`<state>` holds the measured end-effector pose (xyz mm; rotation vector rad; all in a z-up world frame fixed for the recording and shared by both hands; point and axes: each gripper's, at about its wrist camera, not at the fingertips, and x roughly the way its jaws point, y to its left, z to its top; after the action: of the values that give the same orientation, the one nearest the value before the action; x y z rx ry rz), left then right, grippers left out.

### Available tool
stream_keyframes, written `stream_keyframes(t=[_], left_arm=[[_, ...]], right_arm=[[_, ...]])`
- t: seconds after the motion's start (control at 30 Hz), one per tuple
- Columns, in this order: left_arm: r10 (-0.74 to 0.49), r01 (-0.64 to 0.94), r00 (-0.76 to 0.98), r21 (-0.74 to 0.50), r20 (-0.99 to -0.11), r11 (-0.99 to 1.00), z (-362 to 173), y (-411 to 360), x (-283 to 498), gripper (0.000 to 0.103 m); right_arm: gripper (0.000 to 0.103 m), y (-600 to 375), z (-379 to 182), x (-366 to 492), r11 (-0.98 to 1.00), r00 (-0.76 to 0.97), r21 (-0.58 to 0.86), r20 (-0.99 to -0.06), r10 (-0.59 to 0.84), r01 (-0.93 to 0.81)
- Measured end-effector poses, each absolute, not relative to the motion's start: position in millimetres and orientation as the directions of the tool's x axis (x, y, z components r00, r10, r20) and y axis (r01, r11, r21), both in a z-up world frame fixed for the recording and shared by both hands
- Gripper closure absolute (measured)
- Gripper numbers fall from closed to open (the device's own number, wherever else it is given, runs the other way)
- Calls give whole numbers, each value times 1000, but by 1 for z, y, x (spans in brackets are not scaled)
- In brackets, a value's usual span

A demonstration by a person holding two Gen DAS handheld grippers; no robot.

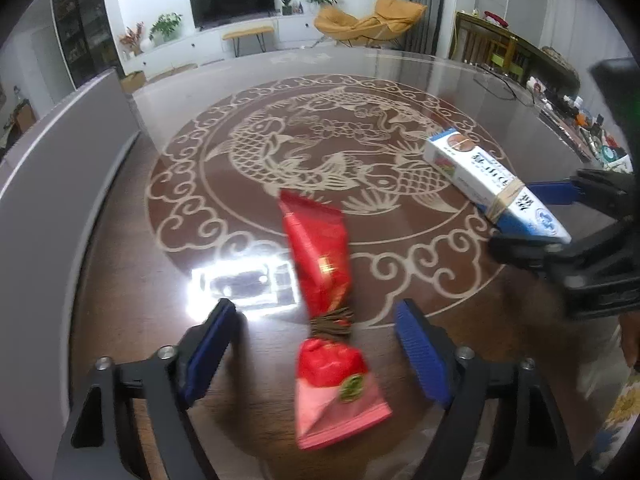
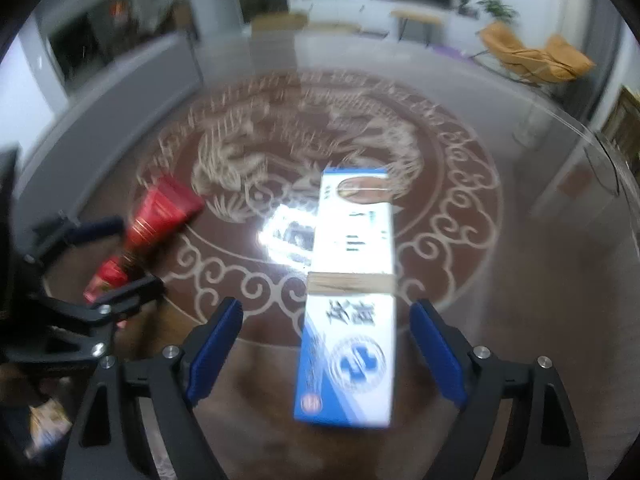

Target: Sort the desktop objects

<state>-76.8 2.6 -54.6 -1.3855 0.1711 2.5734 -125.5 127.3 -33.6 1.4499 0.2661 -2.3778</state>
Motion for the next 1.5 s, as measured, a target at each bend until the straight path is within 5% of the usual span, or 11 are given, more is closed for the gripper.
stream_keyframes(t=[0.03,0.07,0.1,0.83,0.93,1.07,1.13,1.2,1.23,1.3,1.5], left_arm=[[140,-260,-543,7,-828,-965,-52,5,-73,49],[148,-278,-550,13,-822,-961,-51,8,-70,73],[149,-292,-557,24,-817,-956,-50,12,-67,81],[248,-206,-704,-143,-666,-968,47,-51,-17,82],[248,-189,-701,-161,-669,-969,50,-67,-14,82],[249,-188,-694,-164,-676,-968,45,-77,-10,82],[254,-190,-689,-169,-679,-967,42,-80,-7,82],[256,-191,-687,-171,-681,-967,40,-81,-5,82],[259,-190,-683,-175,-683,-966,37,-81,-3,82],[266,-191,-681,-185,-682,-964,35,-81,-1,82],[277,-195,-693,-197,-665,-961,47,-85,10,82]], right_arm=[[39,125,-35,-127,-922,-412,4,-894,-176,386],[50,123,-36,-127,-921,-406,-10,-899,-162,389],[55,125,-35,-125,-921,-412,-16,-897,-159,389],[62,169,45,-83,-893,-482,337,-755,-445,297],[80,164,57,-83,-894,-498,327,-745,-444,308],[80,164,57,-87,-904,-478,301,-773,-418,303],[78,164,51,-87,-911,-464,281,-792,-398,302],[63,162,40,-87,-925,-437,253,-825,-358,282],[39,160,34,-88,-927,-420,249,-837,-351,280],[16,147,22,-88,-932,-398,212,-859,-321,294],[19,94,-27,-106,-918,-329,46,-926,-188,393]])
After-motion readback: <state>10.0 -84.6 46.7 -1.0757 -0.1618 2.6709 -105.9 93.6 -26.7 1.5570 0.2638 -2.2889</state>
